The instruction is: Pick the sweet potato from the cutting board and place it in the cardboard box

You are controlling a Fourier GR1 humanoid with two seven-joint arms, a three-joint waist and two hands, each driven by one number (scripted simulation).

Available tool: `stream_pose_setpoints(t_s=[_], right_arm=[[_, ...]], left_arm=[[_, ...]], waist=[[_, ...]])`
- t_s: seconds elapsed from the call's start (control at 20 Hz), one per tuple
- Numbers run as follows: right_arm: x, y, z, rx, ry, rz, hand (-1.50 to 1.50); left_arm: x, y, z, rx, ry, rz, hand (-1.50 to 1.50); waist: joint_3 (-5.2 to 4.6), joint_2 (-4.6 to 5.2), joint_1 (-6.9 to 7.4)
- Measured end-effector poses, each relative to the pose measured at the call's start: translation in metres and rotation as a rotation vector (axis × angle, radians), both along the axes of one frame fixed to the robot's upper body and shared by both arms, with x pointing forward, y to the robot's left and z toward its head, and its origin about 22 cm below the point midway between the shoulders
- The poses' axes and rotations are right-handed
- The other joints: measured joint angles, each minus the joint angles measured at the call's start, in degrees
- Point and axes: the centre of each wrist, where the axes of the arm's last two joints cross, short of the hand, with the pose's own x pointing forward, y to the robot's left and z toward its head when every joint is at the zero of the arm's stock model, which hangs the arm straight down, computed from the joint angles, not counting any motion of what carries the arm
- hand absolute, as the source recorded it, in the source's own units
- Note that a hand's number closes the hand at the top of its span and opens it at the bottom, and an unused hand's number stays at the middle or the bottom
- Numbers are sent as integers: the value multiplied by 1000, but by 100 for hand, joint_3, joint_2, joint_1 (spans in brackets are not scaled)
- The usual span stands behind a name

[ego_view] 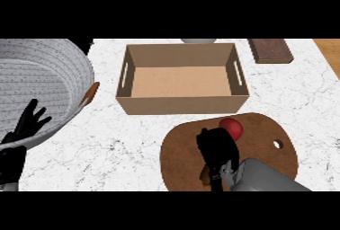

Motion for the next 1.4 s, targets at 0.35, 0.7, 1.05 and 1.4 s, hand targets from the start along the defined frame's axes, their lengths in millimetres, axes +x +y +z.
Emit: stream_pose_setpoints(t_s=[0.35, 0.7, 1.05, 1.4], right_arm=[[13, -33, 8, 178, -287, -459, 150], [-8, -46, 21, 176, -580, -580, 150], [-32, -34, 66, 233, -911, -506, 150], [-28, -2, 103, 356, -1020, -480, 150]], left_arm=[[-25, 12, -2, 11, 9, 70, 0], [-29, 13, 0, 19, 17, 63, 0], [-21, 9, 3, 29, -4, 30, 0], [-8, 0, 4, 42, -11, 3, 0]], waist=[[22, -29, -432], [-1, -23, -475], [-5, 4, -308], [2, 54, -63]])
